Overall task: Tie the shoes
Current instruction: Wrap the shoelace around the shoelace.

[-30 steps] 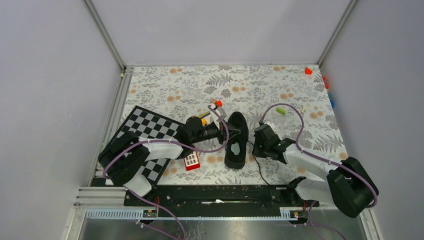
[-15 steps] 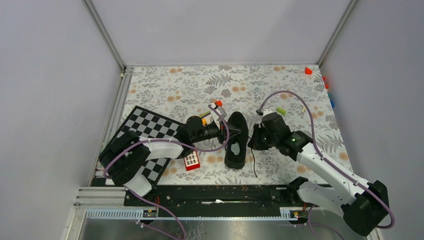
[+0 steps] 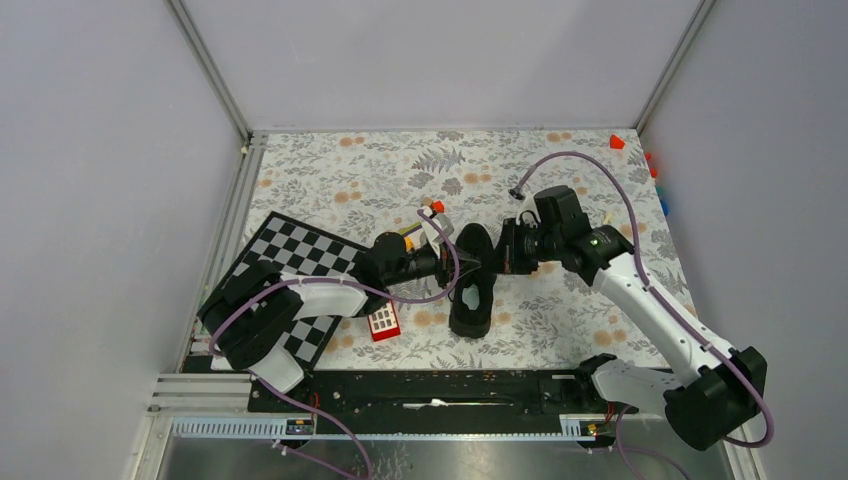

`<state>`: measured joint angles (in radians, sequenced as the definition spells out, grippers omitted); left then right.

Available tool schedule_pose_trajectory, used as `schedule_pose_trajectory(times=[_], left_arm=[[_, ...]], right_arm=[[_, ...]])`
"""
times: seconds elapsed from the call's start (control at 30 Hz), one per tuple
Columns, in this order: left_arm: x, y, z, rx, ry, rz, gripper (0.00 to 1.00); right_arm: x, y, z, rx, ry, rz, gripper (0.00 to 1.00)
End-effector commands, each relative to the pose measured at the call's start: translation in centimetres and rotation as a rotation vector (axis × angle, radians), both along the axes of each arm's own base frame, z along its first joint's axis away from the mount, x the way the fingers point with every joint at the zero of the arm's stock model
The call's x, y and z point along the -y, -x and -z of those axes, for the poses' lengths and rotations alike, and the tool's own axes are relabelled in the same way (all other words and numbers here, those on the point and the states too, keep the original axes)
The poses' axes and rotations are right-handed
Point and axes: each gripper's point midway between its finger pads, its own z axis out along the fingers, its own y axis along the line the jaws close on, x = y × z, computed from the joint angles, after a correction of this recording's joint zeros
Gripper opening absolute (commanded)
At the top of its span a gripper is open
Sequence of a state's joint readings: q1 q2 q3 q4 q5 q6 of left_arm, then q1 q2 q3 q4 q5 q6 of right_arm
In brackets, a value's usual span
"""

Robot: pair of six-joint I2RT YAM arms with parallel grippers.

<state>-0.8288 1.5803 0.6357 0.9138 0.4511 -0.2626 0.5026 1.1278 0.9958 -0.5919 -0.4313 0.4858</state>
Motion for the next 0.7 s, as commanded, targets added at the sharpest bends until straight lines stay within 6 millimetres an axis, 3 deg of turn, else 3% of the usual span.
schedule_pose_trajectory(times=[0.0,0.5,0.67], left_arm=[[0.3,-0.4,-1.9,0.044,0.041,0.012,0.0],[-0.8,0.4,-2.6,0.06,0.079,0.013,0.0],[-1.8,-1.0,-2.0,0.05,0.054,-0.075,0.0]], right_arm=[[-0.3,-0.7,-1.9,-0.059,-0.086,-0.006,0.0],[-0.6,-4.9,-2.0,-0.072,-0.074,0.029,0.0],[-0.8,-5.5,-2.3,-0.064,-0.082,0.03,0.0]])
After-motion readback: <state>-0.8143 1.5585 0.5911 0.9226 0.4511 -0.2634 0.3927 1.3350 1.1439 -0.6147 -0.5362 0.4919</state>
